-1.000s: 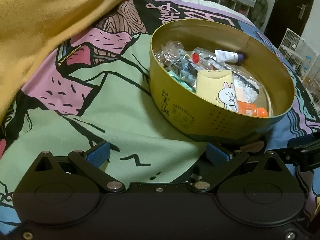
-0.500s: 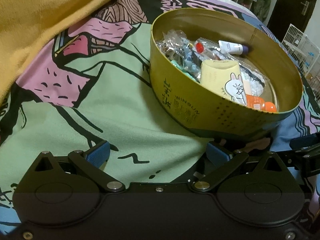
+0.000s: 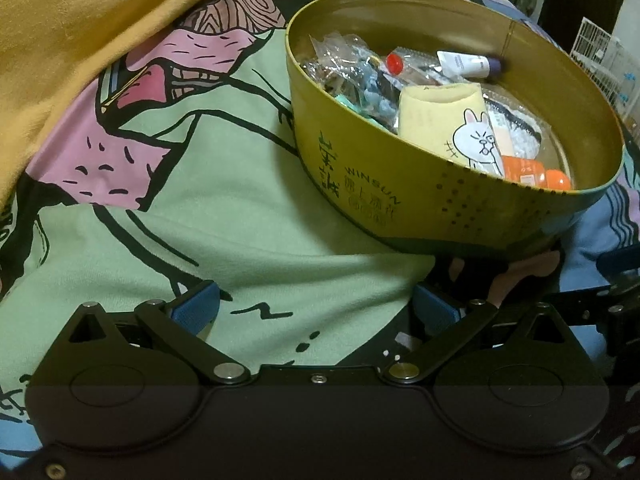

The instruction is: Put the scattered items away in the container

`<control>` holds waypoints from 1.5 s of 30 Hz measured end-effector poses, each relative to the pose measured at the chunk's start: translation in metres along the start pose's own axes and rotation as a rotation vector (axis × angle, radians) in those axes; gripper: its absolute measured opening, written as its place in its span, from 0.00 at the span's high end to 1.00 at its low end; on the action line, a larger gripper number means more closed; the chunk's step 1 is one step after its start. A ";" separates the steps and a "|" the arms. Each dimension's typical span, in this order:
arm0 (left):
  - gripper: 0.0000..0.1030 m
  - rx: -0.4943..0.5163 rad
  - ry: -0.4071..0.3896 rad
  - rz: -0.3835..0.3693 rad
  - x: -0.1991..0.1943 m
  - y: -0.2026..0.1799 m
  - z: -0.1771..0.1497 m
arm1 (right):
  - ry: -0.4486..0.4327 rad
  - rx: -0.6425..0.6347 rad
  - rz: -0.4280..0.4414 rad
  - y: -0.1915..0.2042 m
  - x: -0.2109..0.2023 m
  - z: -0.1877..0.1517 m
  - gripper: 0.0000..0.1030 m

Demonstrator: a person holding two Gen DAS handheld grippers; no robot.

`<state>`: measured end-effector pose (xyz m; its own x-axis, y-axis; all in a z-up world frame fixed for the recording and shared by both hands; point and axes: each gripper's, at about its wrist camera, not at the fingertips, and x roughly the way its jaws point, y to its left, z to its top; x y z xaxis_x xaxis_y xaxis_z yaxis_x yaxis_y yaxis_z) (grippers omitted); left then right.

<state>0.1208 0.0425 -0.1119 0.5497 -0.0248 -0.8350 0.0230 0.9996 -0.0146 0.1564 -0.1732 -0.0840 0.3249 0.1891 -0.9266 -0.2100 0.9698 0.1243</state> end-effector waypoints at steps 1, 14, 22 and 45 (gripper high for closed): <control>0.00 -0.004 0.002 -0.001 0.001 0.000 0.000 | 0.001 -0.004 -0.008 0.001 0.001 0.000 0.00; 0.00 -0.006 0.000 0.006 0.004 -0.001 -0.002 | -0.001 -0.092 -0.093 0.020 0.010 -0.006 0.00; 0.00 -0.038 0.013 -0.001 0.005 0.002 -0.001 | 0.000 -0.095 -0.095 0.020 0.008 -0.008 0.00; 0.00 -0.036 0.016 0.006 0.005 0.001 -0.001 | 0.000 -0.096 -0.097 0.022 0.007 -0.009 0.00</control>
<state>0.1227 0.0430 -0.1165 0.5364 -0.0190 -0.8438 -0.0107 0.9995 -0.0293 0.1456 -0.1514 -0.0913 0.3483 0.0951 -0.9325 -0.2650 0.9643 -0.0007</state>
